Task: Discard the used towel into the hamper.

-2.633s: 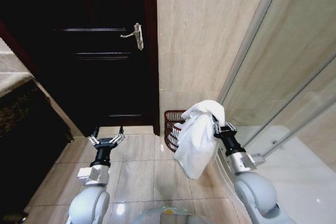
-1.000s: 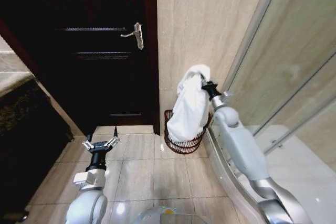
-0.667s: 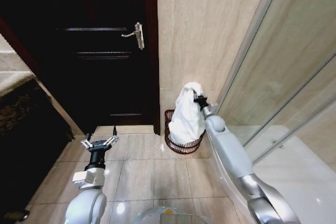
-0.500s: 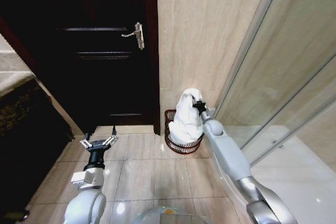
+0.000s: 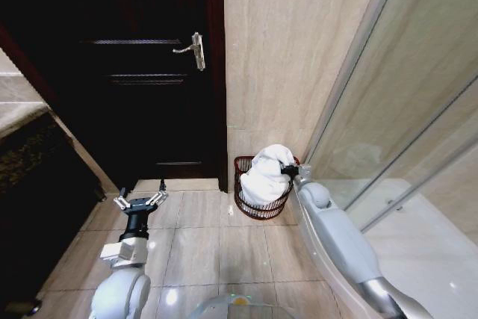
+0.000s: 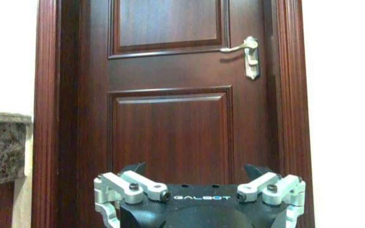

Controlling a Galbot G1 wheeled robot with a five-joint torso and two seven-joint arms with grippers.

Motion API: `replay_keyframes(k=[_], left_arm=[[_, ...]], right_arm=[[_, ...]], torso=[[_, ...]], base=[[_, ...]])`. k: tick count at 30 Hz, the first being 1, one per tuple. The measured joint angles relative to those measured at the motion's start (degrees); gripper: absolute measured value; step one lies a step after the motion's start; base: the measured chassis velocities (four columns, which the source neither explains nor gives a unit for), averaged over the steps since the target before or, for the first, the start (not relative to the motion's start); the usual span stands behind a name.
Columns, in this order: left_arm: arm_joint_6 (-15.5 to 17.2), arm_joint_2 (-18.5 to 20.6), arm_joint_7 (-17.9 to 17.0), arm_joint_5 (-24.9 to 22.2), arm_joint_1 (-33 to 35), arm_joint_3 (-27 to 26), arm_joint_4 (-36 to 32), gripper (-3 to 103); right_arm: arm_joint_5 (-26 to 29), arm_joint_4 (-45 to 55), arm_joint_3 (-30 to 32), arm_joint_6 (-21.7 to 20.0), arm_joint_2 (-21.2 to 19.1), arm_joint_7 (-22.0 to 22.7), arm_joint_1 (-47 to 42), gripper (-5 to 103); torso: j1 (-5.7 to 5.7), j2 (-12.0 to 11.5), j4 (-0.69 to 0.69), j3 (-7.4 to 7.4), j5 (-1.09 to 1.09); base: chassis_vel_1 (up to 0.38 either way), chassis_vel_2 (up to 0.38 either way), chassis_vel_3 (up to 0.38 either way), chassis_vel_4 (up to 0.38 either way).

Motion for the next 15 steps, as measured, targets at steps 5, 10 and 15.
replay_keyframes(k=[5,10,15], left_arm=[[-0.1,-0.2,0.1,0.3,0.2,0.3,0.0,100],[-0.1,-0.3,0.2,0.1,0.1,-0.1,-1.0,100],[-0.3,-0.5,0.0,-0.2,0.1,-0.5,-1.2,100]], right_arm=[[2.4,-5.0,-3.1,-5.2,-0.1,-0.6,5.6,12],[7.0,-6.5,-7.3,-12.3,-1.3,-1.4,10.1,12],[8.8,-11.6,-15.6,-12.9,-2.5,-2.9,16.4,12]], torso=[[0.00,0.0,0.03,0.01,0.01],[0.00,0.0,0.02,0.01,0.01],[0.00,0.0,0.02,0.01,0.02]], base=[[0.000,0.000,0.000,0.000],[0.000,0.000,0.000,0.000],[0.000,0.000,0.000,0.000]])
